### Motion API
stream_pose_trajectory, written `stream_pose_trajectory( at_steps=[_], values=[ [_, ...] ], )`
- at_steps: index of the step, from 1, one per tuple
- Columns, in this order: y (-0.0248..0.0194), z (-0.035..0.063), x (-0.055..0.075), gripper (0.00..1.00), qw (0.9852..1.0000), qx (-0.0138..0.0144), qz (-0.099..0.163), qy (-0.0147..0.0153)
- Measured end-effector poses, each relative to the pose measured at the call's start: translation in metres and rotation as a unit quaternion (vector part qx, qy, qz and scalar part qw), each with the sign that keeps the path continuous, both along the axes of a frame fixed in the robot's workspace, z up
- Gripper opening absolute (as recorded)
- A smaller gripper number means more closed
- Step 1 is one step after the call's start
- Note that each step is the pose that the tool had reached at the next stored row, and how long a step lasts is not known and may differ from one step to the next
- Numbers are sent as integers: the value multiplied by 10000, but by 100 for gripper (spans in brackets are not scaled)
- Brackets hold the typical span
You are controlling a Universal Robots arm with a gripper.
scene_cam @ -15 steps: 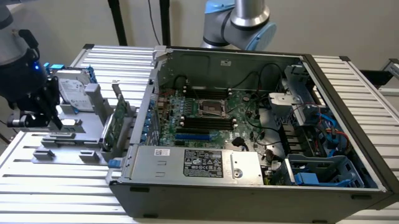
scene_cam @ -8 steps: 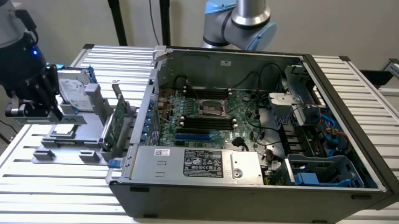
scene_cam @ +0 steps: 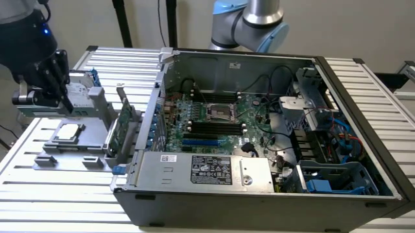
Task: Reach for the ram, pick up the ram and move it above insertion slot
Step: 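Pick up the ram and move it above insertion slot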
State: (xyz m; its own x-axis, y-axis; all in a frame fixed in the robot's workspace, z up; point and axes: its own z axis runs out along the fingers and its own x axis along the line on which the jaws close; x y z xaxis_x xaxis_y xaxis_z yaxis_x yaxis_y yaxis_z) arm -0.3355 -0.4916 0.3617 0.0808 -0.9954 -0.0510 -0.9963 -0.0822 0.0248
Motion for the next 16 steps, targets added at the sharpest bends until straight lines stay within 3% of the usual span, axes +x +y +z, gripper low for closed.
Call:
stream_pose_trajectory(
  at_steps=[9,16],
  values=[
    [12,278,394,13,10000,1,1,12],
    [43,408,631,13,10000,2,1,11]
  ],
)
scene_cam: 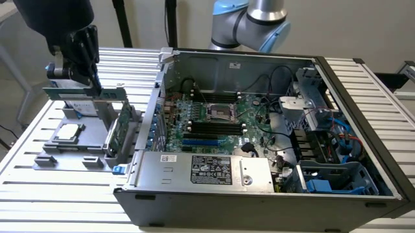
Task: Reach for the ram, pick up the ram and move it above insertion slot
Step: 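Pick up the ram and move it above insertion slot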
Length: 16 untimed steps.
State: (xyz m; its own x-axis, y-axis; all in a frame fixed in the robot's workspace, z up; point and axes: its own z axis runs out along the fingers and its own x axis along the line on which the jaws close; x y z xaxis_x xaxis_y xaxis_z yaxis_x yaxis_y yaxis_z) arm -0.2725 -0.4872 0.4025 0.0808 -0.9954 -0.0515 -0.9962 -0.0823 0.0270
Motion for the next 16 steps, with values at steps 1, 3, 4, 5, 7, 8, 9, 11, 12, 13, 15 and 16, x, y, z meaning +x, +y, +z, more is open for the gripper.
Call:
stream_pose_trajectory(
  at_steps=[1,3,4,5,7,8,9,11,12,13,15,16],
  values=[
    [5,5,36,13,10000,0,0,0],
    [14,10,117,13,10000,2,0,0],
    [19,12,157,13,10000,2,-1,0],
    [23,13,198,13,10000,3,0,0],
    [36,16,322,13,10000,5,0,0],
    [42,17,367,13,10000,6,-1,0],
    [46,18,408,13,10000,7,-1,0],
    [56,19,490,13,10000,9,0,0],
    [61,18,533,13,10000,10,0,0],
    [64,19,578,13,10000,15,-1,0],
    [71,19,668,13,10000,28,0,0],
    [74,19,713,13,10000,34,0,0]
  ],
)
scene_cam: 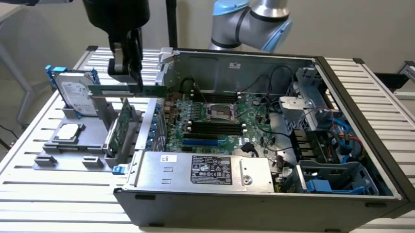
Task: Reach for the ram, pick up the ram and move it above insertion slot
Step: 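Pick up the ram and move it above insertion slot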
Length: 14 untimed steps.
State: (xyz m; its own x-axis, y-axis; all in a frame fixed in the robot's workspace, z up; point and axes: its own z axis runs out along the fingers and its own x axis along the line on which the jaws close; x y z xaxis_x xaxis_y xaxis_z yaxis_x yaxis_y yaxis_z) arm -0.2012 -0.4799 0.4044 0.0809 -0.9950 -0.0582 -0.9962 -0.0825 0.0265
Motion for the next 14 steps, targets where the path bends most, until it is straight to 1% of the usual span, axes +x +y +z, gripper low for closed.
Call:
stream_pose_trajectory(
  at_steps=[3,6,12,14],
  values=[
    [11,0,137,13,10000,18,0,0],
    [25,0,273,13,10000,28,-1,1],
    [66,-14,545,13,10000,33,0,5],
    [86,-26,639,13,10000,35,0,7]
  ],
)
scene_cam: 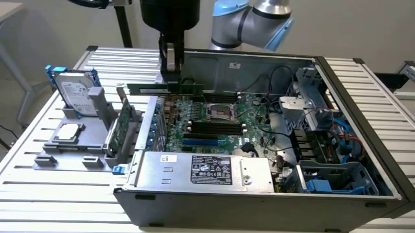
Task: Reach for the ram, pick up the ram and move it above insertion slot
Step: 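Pick up the ram and move it above insertion slot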
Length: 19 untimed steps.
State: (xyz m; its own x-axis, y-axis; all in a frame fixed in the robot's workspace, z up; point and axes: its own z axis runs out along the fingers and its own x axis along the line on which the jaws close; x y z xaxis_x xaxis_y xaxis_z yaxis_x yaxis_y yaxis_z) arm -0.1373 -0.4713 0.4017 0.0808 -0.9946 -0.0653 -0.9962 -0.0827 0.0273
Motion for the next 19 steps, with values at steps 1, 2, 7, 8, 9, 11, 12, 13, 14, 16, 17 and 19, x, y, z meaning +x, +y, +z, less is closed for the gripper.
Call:
stream_pose_trajectory(
  at_steps=[1,2,7,8,9,11,12,13,14,16,17,19],
  values=[
    [11,-7,45,13,10000,1,-1,1],
    [23,-15,90,13,10000,2,-1,1],
    [115,-57,286,13,10000,2,0,2],
    [135,-64,320,13,10000,2,-1,2],
    [157,-71,352,13,10000,2,0,2],
    [205,-81,411,13,10000,2,0,2],
    [234,-85,438,13,10000,2,0,2],
    [261,-87,460,13,10000,1,-1,2],
    [289,-90,483,13,10000,2,-1,2],
    [339,-95,531,13,10000,2,-1,2],
    [362,-99,557,13,10000,2,-1,2],
    [407,-107,612,13,10000,2,-1,2]
  ],
)
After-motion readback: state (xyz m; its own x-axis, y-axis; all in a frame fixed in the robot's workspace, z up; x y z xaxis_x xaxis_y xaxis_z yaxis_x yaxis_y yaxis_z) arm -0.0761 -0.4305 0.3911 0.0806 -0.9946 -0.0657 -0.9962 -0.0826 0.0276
